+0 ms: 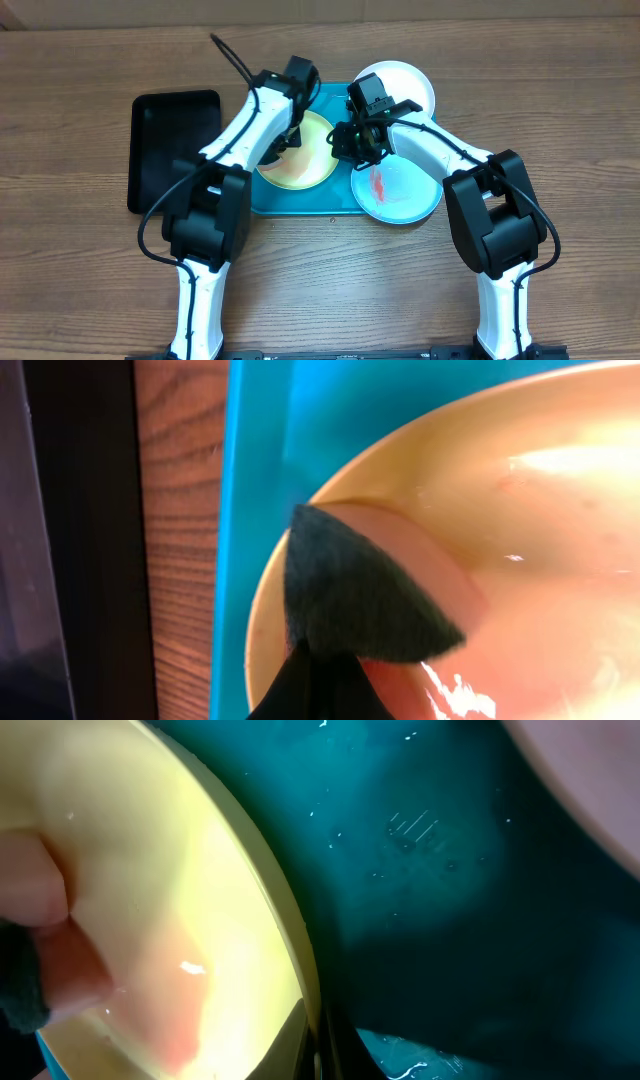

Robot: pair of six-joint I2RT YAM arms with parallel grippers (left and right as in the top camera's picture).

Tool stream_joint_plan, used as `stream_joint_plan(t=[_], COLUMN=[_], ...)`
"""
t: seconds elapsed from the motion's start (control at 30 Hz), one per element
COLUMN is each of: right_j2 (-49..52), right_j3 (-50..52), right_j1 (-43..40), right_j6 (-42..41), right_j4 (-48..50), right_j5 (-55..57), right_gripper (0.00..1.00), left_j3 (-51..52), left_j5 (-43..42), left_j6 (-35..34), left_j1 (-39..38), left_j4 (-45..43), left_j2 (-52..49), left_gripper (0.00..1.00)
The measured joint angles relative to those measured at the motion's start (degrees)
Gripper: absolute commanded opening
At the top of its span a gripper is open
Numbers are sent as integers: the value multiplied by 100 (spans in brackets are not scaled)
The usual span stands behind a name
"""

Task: Clean dirty plates on tray and stack at the side
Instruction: 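Scrub the yellow plate with the sponge while right gripper holds it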

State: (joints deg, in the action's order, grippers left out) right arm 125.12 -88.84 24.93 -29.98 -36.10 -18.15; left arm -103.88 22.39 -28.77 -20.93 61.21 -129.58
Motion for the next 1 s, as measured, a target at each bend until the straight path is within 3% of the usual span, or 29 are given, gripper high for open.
stream_joint_plan(t=[0.13, 0.3, 0.4, 0.5, 0.67, 0.8, 1.0], right_j2=[0, 0, 0, 0, 0, 0, 0], right_j3=[2, 2, 2, 0, 2, 0, 2], right_j1=[-15, -24, -24, -24, -24, -24, -24], right_j6=[-2, 0, -2, 2, 0, 0, 2], right_j4=[-22, -52, -55, -55, -39, -37, -39], right_j5=[20, 37, 37, 39, 44, 37, 33], right_gripper=[4, 4, 4, 4, 4, 4, 4], left_j3=[0, -59, -74, -74, -81, -122, -142], left_j5=[-177, -1961, -2879, -3224, -2809, -1784, -599], left_j6=[417, 1934, 2398, 2428, 1860, 1193, 393], left_j1=[-155, -177, -175, -149, -76, -72, -33], left_j4=[-225, -291, -297, -417, -782, -999, -315], left_j2=[0, 0, 0, 0, 0, 0, 0], left_gripper=[4, 4, 4, 4, 4, 4, 4])
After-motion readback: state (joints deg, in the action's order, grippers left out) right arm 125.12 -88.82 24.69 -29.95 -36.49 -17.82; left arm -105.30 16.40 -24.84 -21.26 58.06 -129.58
